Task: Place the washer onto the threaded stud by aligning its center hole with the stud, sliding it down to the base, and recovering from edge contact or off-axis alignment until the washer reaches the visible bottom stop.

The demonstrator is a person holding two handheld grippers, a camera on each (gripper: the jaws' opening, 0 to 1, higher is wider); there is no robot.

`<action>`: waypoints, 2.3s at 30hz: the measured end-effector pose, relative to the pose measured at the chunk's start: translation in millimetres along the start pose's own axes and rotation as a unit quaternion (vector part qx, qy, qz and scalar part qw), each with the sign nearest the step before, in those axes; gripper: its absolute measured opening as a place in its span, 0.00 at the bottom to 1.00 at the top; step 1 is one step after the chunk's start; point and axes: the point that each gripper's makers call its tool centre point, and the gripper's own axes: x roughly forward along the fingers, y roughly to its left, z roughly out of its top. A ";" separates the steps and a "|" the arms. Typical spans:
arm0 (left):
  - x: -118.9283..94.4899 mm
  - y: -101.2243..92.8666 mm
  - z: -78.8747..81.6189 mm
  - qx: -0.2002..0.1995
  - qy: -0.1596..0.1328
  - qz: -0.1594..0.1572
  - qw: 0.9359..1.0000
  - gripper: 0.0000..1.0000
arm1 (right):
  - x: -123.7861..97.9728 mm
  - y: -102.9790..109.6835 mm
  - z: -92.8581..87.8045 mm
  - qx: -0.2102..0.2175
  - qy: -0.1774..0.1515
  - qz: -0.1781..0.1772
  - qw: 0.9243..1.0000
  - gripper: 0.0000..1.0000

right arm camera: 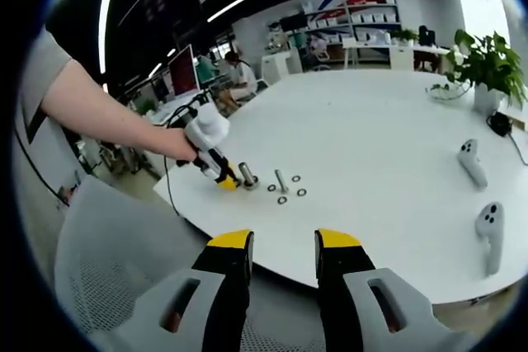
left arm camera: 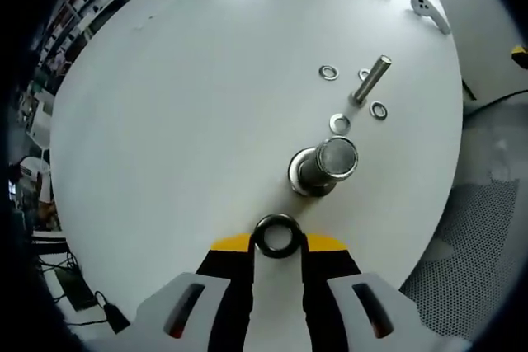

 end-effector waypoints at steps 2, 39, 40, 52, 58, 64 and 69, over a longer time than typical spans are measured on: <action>0.3 -1.2 -1.2 0.006 0.001 -0.001 1.000 0.19 | 0.0 0.0 0.2 0.000 -0.001 0.000 1.000 0.32; -75.1 -12.9 51.9 0.060 -0.099 -0.020 0.993 0.19 | 0.5 0.1 -0.2 0.001 0.001 0.001 1.000 0.32; -74.4 -14.2 54.4 0.063 -0.100 -0.022 0.993 0.19 | 0.3 -0.1 0.1 0.002 0.000 0.001 1.000 0.32; -59.2 -24.5 63.2 0.105 -0.073 -0.021 0.992 0.19 | -0.1 -0.3 -0.6 0.003 0.000 0.001 1.000 0.32; -53.9 -24.4 62.2 0.115 -0.061 -0.021 0.991 0.19 | 0.1 -0.5 0.0 0.002 -0.001 0.001 1.000 0.32; -44.8 -22.7 62.8 0.118 -0.049 -0.019 0.992 0.19 | 0.0 0.3 0.0 0.001 -0.001 0.002 1.000 0.32; -34.8 -24.6 60.4 0.143 -0.035 -0.015 0.989 0.19 | -0.2 -0.2 0.3 0.002 -0.002 0.001 1.000 0.32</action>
